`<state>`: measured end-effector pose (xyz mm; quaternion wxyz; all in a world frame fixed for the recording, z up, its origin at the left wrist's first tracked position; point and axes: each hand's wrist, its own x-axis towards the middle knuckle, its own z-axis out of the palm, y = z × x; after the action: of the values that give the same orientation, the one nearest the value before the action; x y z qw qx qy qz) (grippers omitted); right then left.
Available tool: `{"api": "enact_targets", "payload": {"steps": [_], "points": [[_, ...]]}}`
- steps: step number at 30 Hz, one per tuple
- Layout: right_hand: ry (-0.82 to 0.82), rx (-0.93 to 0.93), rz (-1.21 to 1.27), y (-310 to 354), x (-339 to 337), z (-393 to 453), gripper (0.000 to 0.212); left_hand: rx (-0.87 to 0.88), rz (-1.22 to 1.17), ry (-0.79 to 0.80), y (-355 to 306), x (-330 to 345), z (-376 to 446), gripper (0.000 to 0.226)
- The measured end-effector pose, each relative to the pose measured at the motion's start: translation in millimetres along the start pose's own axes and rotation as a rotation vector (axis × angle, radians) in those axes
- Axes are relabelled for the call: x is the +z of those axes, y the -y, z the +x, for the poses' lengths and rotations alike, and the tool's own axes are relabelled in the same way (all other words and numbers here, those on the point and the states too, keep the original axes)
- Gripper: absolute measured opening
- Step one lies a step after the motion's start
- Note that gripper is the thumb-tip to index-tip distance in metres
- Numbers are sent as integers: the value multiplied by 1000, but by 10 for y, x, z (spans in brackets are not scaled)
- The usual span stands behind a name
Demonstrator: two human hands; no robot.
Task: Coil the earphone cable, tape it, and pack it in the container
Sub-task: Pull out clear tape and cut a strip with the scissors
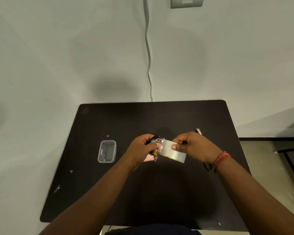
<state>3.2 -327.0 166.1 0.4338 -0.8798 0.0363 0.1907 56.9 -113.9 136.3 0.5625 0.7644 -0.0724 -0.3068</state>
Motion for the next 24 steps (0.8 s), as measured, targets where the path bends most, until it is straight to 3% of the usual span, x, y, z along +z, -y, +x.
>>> {"api": "enact_targets", "payload": {"steps": [6, 12, 17, 24], "points": [[-19, 9, -7, -23, -7, -14, 14, -12, -40, 42, -6, 22, 33, 11], [-21, -5, -33, -25, -19, -8, 14, 36, 174, -20, -51, 130, 82, 18], [-13, 14, -24, -80, -76, -1, 14, -12, 11, 7, -59, 107, 123, 7], [24, 3, -41, -176, -159, -6, 14, -82, -175, 108, -91, 148, 149, 14]]}}
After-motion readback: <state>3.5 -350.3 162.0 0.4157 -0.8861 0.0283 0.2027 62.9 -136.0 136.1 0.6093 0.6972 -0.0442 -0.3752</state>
